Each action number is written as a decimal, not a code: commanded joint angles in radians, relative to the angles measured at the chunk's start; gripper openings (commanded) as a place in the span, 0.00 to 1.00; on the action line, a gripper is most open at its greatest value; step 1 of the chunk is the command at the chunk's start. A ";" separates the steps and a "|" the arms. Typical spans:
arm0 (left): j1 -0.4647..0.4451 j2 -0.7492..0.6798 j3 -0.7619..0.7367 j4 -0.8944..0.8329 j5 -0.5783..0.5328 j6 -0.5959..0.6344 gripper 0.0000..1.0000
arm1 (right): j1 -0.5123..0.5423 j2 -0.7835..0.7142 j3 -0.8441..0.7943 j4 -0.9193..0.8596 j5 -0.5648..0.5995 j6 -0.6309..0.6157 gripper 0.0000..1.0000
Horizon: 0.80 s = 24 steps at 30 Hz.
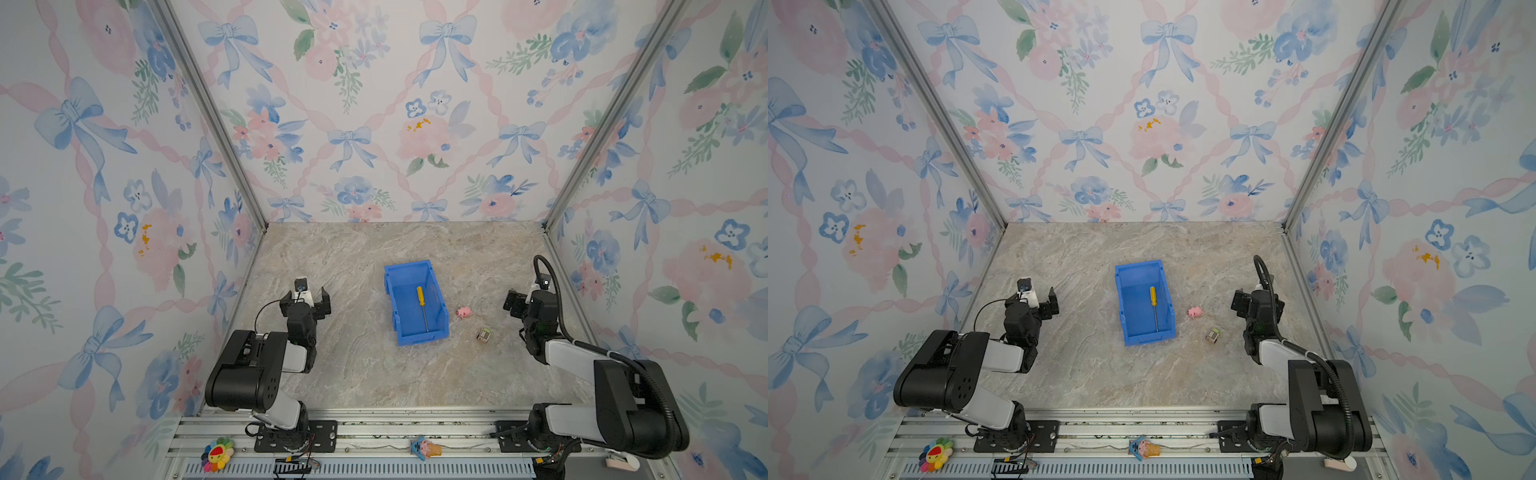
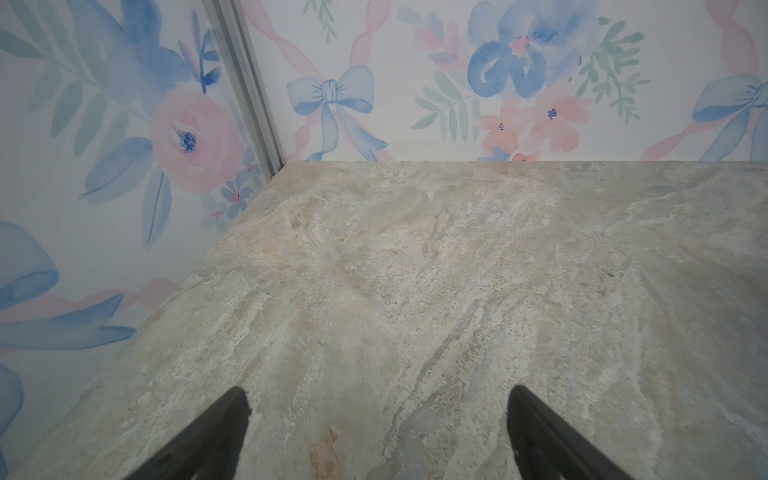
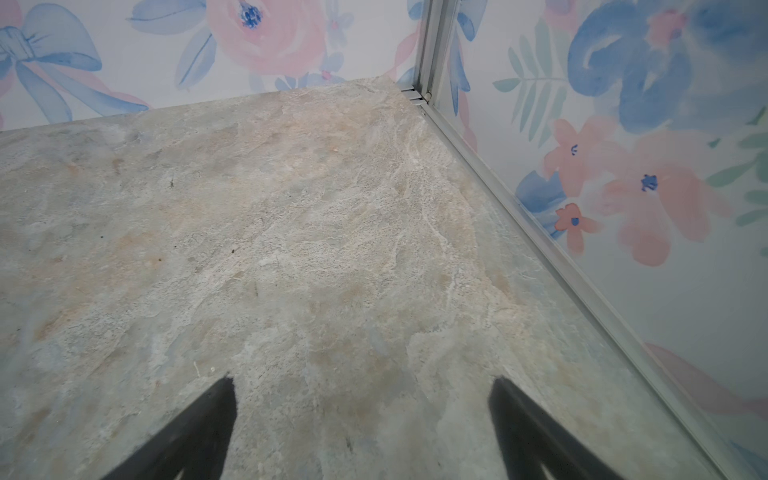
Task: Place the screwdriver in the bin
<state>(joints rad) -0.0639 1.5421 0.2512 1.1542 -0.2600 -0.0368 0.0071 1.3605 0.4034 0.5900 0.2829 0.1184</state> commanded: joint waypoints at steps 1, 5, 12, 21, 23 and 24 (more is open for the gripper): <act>-0.004 0.015 -0.013 0.044 0.016 -0.005 0.98 | -0.005 0.069 0.030 0.117 -0.034 -0.010 0.97; -0.003 0.015 -0.013 0.044 0.015 -0.006 0.98 | 0.054 0.130 0.048 0.156 0.007 -0.066 0.97; -0.003 0.015 -0.013 0.044 0.014 -0.005 0.97 | 0.067 0.185 -0.008 0.308 -0.053 -0.107 0.97; -0.004 0.018 -0.010 0.043 0.016 -0.006 0.97 | 0.068 0.183 -0.007 0.301 -0.053 -0.107 0.97; -0.003 0.016 -0.011 0.044 0.016 -0.005 0.98 | 0.067 0.182 -0.006 0.303 -0.054 -0.107 0.97; -0.003 0.014 -0.012 0.044 0.016 -0.005 0.98 | 0.067 0.183 -0.008 0.303 -0.054 -0.106 0.97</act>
